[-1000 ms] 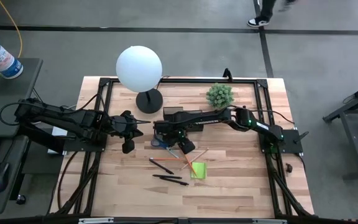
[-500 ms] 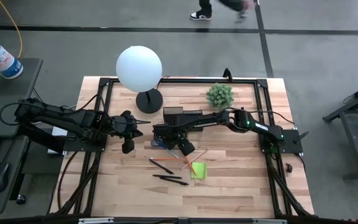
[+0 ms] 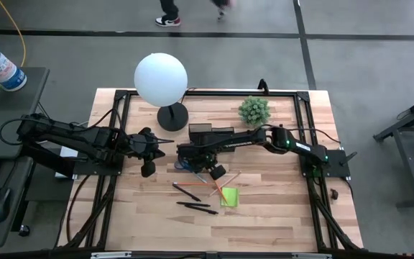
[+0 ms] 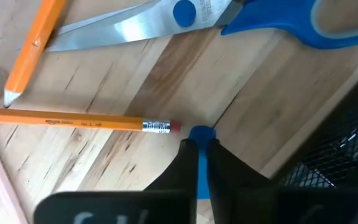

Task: Pick and place office supplies into organizer
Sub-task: Put the blue eraser into the desk organizer

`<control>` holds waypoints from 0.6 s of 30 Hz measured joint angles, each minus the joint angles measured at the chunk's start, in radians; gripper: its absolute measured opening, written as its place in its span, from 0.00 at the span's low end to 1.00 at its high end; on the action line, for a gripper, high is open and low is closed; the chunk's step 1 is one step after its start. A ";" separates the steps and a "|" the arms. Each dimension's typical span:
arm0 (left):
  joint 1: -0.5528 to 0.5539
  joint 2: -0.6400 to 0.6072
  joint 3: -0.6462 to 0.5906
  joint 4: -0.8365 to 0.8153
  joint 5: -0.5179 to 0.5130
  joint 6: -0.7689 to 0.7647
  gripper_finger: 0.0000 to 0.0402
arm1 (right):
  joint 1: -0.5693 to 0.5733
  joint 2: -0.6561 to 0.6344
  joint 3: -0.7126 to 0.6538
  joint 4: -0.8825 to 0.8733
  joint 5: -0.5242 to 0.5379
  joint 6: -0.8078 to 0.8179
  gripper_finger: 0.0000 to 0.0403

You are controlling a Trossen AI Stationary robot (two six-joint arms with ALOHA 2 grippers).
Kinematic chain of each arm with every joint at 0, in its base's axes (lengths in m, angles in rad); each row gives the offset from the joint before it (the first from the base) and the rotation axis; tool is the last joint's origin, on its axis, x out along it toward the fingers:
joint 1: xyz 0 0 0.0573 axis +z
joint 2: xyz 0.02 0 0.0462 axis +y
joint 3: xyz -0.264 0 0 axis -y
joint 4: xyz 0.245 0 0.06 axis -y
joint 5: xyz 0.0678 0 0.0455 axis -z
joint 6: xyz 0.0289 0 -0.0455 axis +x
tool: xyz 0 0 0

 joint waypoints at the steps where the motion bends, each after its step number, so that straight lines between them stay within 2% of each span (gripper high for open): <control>1: 0.000 0.000 0.000 0.000 0.000 0.000 0.00 | 0.001 0.000 0.000 -0.001 0.004 0.006 0.02; 18: 0.000 0.000 0.000 -0.001 -0.011 0.000 0.00 | 0.013 -0.058 -0.007 -0.084 0.006 0.061 0.00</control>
